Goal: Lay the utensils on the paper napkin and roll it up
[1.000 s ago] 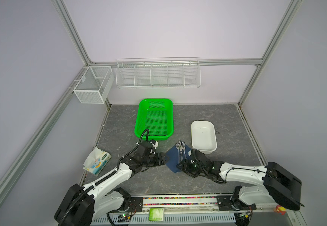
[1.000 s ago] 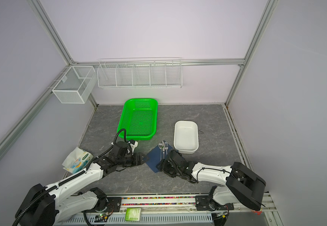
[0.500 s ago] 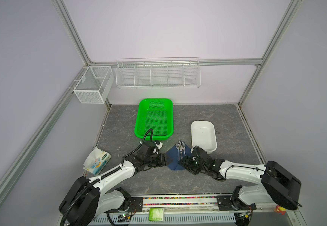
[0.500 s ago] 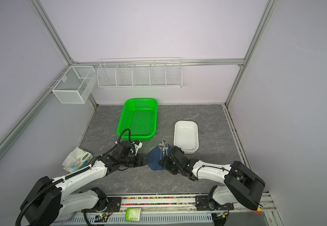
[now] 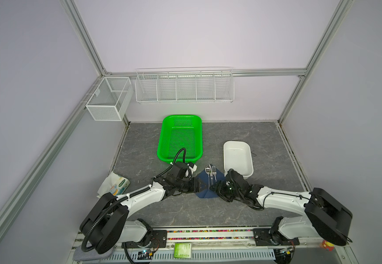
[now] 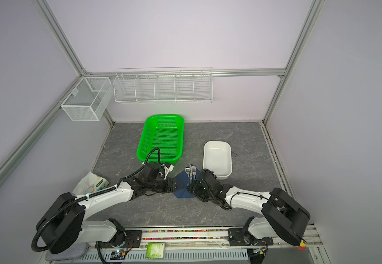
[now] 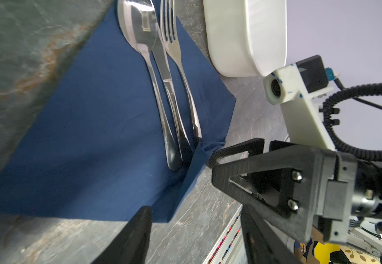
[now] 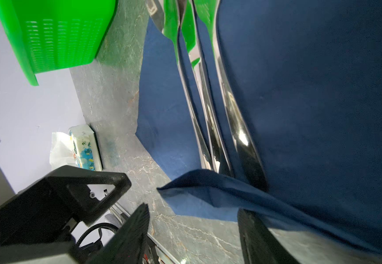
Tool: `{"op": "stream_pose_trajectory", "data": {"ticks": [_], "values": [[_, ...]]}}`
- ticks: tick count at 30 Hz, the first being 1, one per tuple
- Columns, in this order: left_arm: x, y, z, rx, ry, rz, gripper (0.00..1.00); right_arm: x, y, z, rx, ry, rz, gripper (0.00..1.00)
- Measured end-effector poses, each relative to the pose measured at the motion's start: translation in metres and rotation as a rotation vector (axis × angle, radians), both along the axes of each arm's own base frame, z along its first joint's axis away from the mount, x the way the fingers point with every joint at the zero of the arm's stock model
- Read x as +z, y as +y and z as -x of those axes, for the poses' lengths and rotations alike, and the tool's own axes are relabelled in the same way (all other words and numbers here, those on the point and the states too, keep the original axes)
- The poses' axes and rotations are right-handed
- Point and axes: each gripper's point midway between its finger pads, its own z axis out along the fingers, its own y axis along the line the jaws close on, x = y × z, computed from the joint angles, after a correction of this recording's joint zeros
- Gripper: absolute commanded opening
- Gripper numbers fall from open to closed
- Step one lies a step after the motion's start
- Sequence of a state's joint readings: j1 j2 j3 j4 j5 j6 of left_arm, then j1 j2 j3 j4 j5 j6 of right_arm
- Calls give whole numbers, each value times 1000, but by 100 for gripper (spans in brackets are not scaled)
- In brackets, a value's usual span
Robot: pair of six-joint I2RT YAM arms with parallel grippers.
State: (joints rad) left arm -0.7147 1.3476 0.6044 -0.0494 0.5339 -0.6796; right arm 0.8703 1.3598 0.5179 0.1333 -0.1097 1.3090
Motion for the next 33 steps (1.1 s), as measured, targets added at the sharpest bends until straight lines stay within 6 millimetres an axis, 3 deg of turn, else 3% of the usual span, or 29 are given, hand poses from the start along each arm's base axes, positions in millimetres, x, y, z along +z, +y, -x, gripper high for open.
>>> {"op": "stream_pose_trajectory", "data": {"ticks": [11,22,29,33], "values": [[-25,-19,9,-75,62,-19,49,-1,-1,0,-1,2,4,49],[-32,-28,6,-103,68,-18,31,-5,-5,1,-8,11,19,44],[-28,-33,0,-106,47,-7,13,-7,-12,5,-15,23,46,38],[-28,-37,-4,-108,38,-3,10,-1,-19,7,-24,11,58,38]]}}
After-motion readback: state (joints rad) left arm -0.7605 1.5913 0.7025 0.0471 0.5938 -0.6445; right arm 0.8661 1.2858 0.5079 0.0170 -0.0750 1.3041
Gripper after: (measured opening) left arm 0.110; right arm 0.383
